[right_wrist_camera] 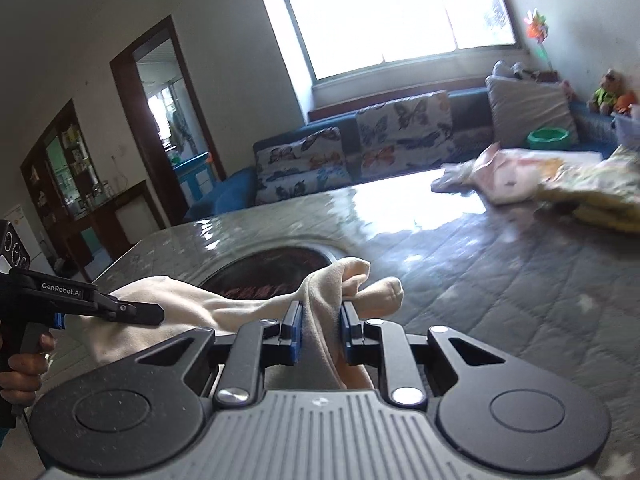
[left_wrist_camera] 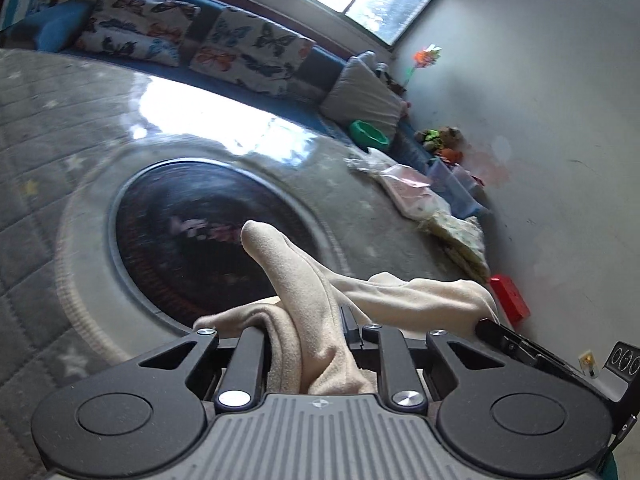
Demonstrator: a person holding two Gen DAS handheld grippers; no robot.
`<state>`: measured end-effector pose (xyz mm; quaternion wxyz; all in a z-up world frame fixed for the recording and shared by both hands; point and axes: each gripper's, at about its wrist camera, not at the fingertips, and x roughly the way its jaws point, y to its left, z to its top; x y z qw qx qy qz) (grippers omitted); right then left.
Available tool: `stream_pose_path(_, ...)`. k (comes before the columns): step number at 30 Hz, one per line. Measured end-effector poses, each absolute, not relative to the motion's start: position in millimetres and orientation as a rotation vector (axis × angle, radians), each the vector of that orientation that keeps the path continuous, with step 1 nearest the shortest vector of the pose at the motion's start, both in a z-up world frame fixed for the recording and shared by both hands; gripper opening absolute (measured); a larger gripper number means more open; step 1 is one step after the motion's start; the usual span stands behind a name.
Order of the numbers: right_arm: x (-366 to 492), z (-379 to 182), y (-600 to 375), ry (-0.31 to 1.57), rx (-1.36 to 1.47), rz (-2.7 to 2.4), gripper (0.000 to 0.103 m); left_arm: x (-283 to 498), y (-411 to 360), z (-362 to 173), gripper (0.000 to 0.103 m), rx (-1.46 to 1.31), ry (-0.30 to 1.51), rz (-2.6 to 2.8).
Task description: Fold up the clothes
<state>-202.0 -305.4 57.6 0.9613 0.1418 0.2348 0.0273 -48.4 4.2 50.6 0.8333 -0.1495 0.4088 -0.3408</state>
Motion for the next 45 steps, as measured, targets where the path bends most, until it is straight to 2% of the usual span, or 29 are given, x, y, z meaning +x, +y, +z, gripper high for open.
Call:
stream_pose_path(14,-263.5,88.0,-389.2,0.406,0.248,-0.200,0.018,-56.5,-128.7,64.5,0.019,-0.197,0.852,-0.927)
stream_pose_path(20,-281.9,66.6,-415.9,0.442,0.280,-0.278,0.018,-62.7,-166.3,36.8,0.020,-0.148,0.910,-0.970)
stream_pose_path(23,-286.2,43.9,-421.7,0.499,0.282,-0.318,0.022,-63.8,-173.2,15.9,0.027,-0.101,0.962,-0.938)
stream_pose_path(25,-289.1,28.7,-425.6,0.537,0.284,-0.345,0.023,-62.8,-172.2,6.8,0.037,-0.064,0.982,-0.901)
stream_pose_path(28,-294.5,22.6,-427.8,0.555,0.264,-0.369,0.032,-57.6,-163.0,5.3,0.049,-0.033,0.970,-0.838)
stream_pose_path(35,-279.4,24.2,-423.0,0.537,0.253,-0.337,0.032,-54.9,-155.1,27.9,0.050,-0.037,0.865,-0.793)
stream_pose_path(45,-223.4,4.3,-411.1,0.568,0.257,-0.264,0.032,-55.6,-215.7,13.9,0.048,0.053,0.865,-0.880)
